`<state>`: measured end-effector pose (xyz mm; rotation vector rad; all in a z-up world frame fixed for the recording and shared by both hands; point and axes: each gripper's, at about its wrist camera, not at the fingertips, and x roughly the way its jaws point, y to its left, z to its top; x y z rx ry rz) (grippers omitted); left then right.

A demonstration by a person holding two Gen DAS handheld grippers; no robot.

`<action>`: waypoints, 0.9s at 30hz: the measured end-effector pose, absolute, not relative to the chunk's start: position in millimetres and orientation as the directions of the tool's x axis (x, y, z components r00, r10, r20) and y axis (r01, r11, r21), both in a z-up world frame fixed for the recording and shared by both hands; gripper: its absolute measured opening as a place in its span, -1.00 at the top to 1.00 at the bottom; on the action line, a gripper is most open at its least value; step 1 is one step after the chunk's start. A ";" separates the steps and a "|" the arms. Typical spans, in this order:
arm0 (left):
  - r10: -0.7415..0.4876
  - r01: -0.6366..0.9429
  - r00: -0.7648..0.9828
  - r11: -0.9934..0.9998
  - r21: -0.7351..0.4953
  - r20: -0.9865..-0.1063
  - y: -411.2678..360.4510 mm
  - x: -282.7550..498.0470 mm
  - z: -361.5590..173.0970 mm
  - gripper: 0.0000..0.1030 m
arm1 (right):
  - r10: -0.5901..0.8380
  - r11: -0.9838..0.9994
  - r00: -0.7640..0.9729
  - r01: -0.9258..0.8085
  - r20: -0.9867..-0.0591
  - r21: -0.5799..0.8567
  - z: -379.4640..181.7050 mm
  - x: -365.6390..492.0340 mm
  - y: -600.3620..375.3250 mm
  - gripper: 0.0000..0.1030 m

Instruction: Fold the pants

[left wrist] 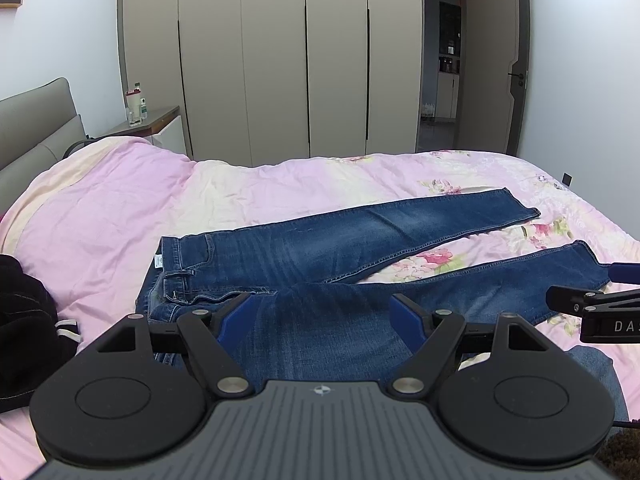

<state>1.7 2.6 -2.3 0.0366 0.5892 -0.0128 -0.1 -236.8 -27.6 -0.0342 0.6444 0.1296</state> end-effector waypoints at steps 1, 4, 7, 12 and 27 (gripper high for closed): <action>-0.002 0.022 0.831 0.999 0.031 -0.556 2.4 1.6 -2.4 -0.73 | 0.110 0.991 0.791 -0.131 -0.602 0.009 -28.2 0.7 -237.1 -0.90; -0.002 0.022 0.831 0.999 0.029 -0.557 1.7 1.5 -3.4 -0.73 | 0.110 0.991 0.791 -0.131 -0.601 0.009 -28.2 0.6 -236.8 -0.90; -0.003 0.023 0.831 0.999 0.030 -0.556 1.3 1.5 -3.7 -0.73 | 0.110 0.991 0.790 -0.132 -0.604 0.009 -27.8 0.5 -236.7 -0.90; -0.003 0.022 0.830 0.999 0.028 -0.557 2.0 2.0 -3.1 -0.73 | 0.110 0.991 0.791 -0.131 -0.602 0.009 -28.6 0.0 -237.0 -0.90; -0.003 0.023 0.830 0.999 0.029 -0.557 1.8 2.1 -3.5 -0.73 | 0.113 0.991 0.793 -0.134 -0.599 0.010 -29.0 -0.5 -237.7 -0.90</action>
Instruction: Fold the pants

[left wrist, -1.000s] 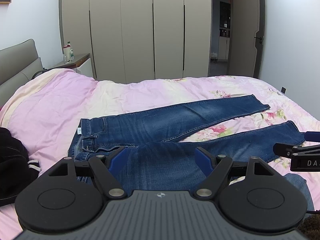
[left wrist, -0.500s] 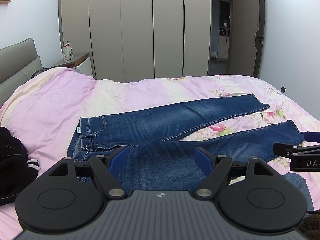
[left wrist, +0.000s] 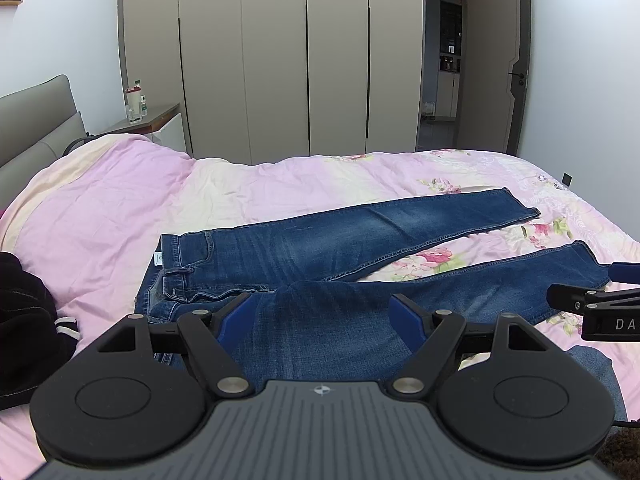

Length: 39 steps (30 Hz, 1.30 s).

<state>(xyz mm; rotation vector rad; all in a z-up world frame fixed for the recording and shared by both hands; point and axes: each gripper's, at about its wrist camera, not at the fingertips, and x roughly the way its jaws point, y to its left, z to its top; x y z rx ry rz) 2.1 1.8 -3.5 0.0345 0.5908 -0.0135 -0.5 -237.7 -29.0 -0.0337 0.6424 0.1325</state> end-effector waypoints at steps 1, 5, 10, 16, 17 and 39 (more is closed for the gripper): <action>-0.003 0.023 0.830 0.999 0.029 -0.557 1.9 2.1 -3.5 -0.73 | 0.112 0.991 0.792 -0.133 -0.599 0.010 -28.9 -0.6 -237.6 -0.90; -0.002 0.021 0.829 0.999 0.028 -0.559 1.5 1.9 -4.8 -0.73 | 0.112 0.991 0.792 -0.133 -0.600 0.009 -28.8 -0.7 -237.7 -0.90; -0.003 0.023 0.829 0.999 0.028 -0.559 1.6 2.0 -5.0 -0.73 | 0.111 0.991 0.793 -0.133 -0.599 0.007 -28.5 -1.0 -237.8 -0.90; -0.005 0.026 0.827 0.999 0.029 -0.562 3.5 1.3 -6.6 -0.73 | 0.111 0.991 0.790 -0.130 -0.604 0.012 -27.8 -1.0 -238.7 -0.90; -0.006 0.027 0.827 0.999 0.030 -0.562 3.5 1.0 -6.8 -0.73 | 0.110 0.992 0.789 -0.129 -0.604 0.012 -27.3 -0.9 -238.7 -0.90; -0.004 0.084 0.781 0.991 0.100 -0.625 7.0 21.8 -14.3 -0.68 | 0.076 0.996 0.751 -0.092 -0.656 0.010 -44.2 19.0 -253.1 -0.90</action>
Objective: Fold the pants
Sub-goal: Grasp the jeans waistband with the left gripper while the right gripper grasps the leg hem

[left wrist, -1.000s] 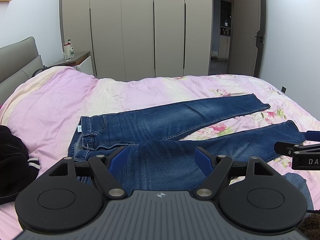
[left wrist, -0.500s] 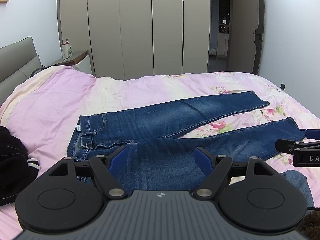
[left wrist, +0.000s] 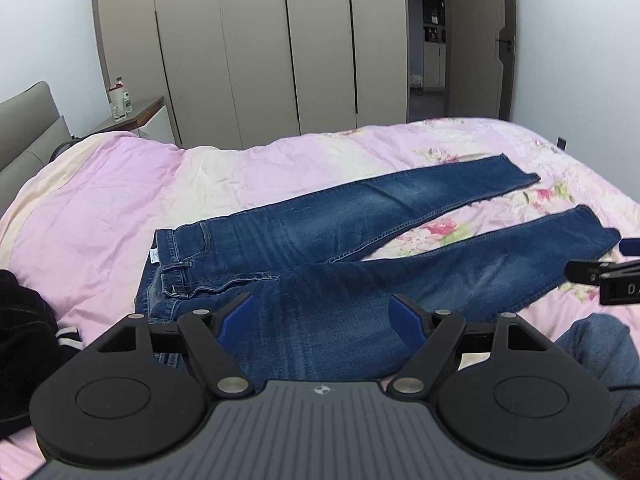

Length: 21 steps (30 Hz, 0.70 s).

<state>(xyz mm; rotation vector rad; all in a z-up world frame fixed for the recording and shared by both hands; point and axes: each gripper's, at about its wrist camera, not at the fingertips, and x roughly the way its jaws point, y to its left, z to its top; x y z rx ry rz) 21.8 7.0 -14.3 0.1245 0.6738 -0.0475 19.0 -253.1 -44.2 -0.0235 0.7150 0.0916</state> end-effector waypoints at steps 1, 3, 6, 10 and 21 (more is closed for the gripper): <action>-0.006 0.096 0.769 0.990 0.107 -0.639 9.7 25.9 -15.7 -0.57 | 0.069 0.996 0.746 -0.090 -0.663 0.003 -46.6 22.5 -255.7 -0.90; -0.020 0.138 0.742 0.983 0.123 -0.670 14.6 33.6 -17.6 -0.51 | 0.055 0.996 0.733 -0.087 -0.678 -0.013 -53.0 29.7 -262.3 -0.90; -0.028 0.204 0.722 0.963 0.175 -0.691 18.1 42.2 -20.0 -0.50 | 0.036 0.996 0.706 -0.079 -0.707 -0.028 -65.1 43.0 -274.8 -0.90; -0.049 0.327 0.669 0.915 0.234 -0.741 25.9 56.7 -31.3 -0.17 | 0.017 0.994 0.679 -0.088 -0.734 -0.059 -82.3 60.4 -291.2 -0.81; 0.015 0.650 0.290 0.730 0.208 -0.957 68.4 105.5 -113.9 -0.08 | -0.075 0.977 0.571 -0.121 -0.817 -0.174 -131.3 130.4 -376.8 0.12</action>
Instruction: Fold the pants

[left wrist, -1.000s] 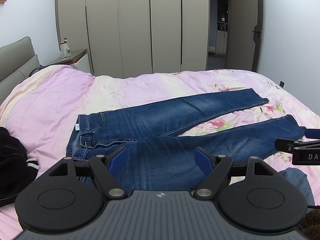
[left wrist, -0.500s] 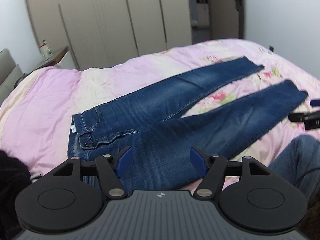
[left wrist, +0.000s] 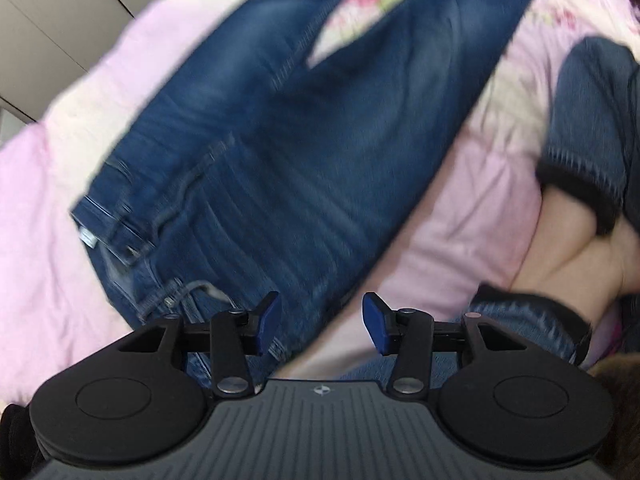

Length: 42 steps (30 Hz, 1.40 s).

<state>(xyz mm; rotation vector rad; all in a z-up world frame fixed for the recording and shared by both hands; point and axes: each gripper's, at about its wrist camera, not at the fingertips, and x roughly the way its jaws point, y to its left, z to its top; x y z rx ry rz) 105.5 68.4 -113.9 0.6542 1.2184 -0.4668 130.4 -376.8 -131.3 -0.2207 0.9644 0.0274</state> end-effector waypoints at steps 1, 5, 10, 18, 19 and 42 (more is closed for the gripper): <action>0.031 0.662 0.261 0.721 0.202 -0.965 69.5 110.5 -124.6 -0.12 | -0.088 0.976 0.561 -0.116 -0.823 -0.183 -135.9 137.9 -386.6 0.12; 0.104 0.691 0.152 0.700 0.181 -0.983 63.1 130.9 -164.4 -0.13 | -0.125 0.966 0.526 -0.129 -0.841 -0.225 -154.7 163.1 -418.0 0.11; 0.148 0.724 0.096 0.669 0.171 -0.984 43.7 142.9 -196.9 -0.34 | -0.131 0.946 0.491 -0.199 -0.861 -0.257 -182.1 180.4 -454.3 0.11; 0.343 0.790 0.191 0.502 0.352 -0.920 22.6 132.2 -237.0 -0.34 | -0.248 0.759 0.491 -0.437 -0.835 -0.482 -229.2 179.0 -500.6 -0.09; 0.357 0.786 0.208 0.493 0.373 -0.911 22.6 131.4 -237.7 -0.32 | -0.280 0.720 0.493 -0.460 -0.824 -0.520 -237.1 178.8 -507.1 -0.08; 0.264 0.259 0.587 0.835 0.486 -0.766 53.5 142.6 -128.6 0.78 | -0.448 0.510 0.762 -0.211 -0.467 -0.834 -207.4 223.1 -525.4 1.00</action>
